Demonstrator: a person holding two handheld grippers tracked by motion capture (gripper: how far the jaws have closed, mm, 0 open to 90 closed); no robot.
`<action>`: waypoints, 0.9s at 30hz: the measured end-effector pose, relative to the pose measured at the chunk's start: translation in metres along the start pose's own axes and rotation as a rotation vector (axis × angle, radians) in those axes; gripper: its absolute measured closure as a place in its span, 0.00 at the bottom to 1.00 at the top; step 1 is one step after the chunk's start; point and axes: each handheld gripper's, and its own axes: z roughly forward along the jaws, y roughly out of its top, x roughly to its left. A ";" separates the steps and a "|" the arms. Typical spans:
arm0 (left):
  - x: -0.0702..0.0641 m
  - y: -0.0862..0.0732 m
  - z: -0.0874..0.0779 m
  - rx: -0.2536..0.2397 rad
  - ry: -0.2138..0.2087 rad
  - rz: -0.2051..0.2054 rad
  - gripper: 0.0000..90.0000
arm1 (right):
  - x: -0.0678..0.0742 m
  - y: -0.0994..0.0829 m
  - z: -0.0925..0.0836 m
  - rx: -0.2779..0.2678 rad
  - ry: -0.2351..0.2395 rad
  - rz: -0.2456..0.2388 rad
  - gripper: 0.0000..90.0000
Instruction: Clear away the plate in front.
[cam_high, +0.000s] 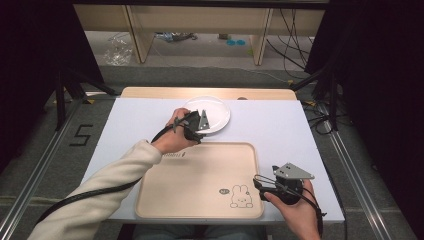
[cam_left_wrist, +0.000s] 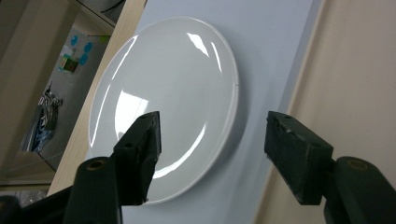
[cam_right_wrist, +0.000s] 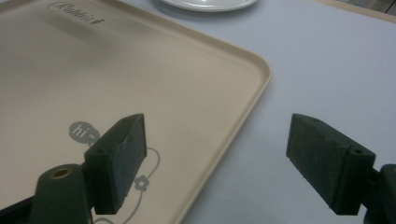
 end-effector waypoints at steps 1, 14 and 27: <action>0.001 0.002 0.004 0.008 0.008 0.010 0.42 | 0.000 0.000 0.000 0.000 0.000 0.000 0.24; -0.005 0.008 0.029 0.078 -0.006 0.061 0.46 | 0.000 0.000 0.000 -0.001 0.002 0.006 0.24; -0.006 0.003 0.045 0.141 -0.004 0.088 0.47 | -0.001 0.000 -0.001 0.007 -0.001 0.005 0.24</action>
